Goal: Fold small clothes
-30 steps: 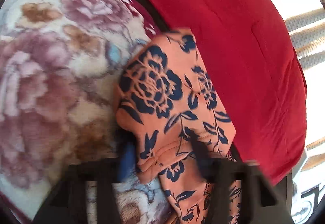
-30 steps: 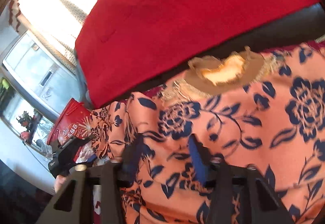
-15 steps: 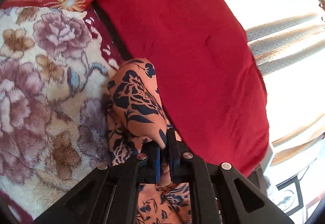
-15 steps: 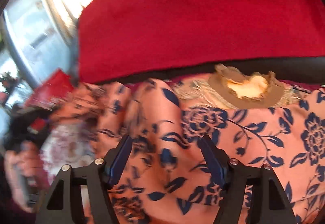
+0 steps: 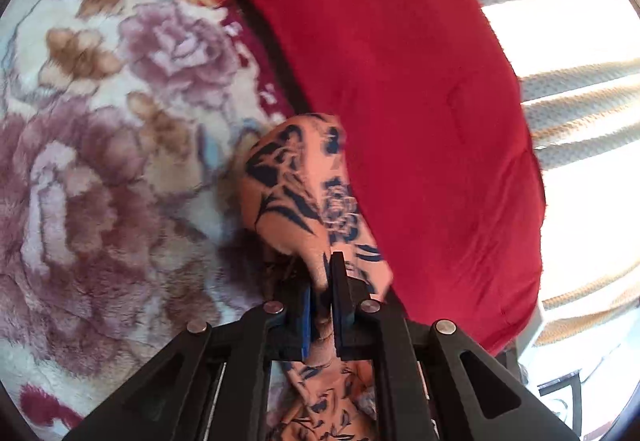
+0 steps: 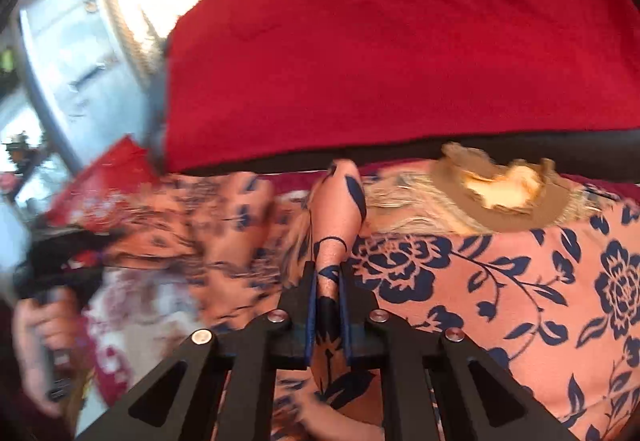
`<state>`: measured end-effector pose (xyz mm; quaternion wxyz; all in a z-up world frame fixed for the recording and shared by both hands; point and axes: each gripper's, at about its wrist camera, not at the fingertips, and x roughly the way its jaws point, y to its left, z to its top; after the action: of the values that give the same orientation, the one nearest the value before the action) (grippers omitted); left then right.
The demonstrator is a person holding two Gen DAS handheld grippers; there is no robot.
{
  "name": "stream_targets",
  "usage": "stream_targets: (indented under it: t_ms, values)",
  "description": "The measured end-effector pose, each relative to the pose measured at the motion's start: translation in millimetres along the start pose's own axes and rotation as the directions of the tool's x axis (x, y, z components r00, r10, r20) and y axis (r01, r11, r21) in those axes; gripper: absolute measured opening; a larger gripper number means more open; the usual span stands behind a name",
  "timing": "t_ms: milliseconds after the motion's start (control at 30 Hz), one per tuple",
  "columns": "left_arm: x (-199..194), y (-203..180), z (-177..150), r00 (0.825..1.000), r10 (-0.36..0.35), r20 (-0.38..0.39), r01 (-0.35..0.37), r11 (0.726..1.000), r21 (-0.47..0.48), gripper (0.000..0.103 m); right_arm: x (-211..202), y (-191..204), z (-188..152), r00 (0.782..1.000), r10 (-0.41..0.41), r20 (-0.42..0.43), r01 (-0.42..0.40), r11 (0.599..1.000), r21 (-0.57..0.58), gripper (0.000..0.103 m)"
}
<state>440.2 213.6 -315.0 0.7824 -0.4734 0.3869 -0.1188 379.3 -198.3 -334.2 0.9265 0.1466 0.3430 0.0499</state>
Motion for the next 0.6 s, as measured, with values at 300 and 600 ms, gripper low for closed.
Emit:
stream_targets:
  t_ms: [300, 600]
  values:
    - [11.6, 29.7, -4.7, 0.996, 0.080, -0.042, -0.084, 0.991, -0.108, 0.068, 26.2, -9.7, -3.5, 0.979, 0.030, -0.200, -0.016, 0.997, 0.071, 0.014]
    - [19.6, 11.2, -9.5, 0.999, 0.040, -0.034, -0.040, 0.999, -0.010, 0.005, 8.6, -10.2, 1.6, 0.987, -0.060, -0.149, 0.068, 0.997, 0.046, 0.072]
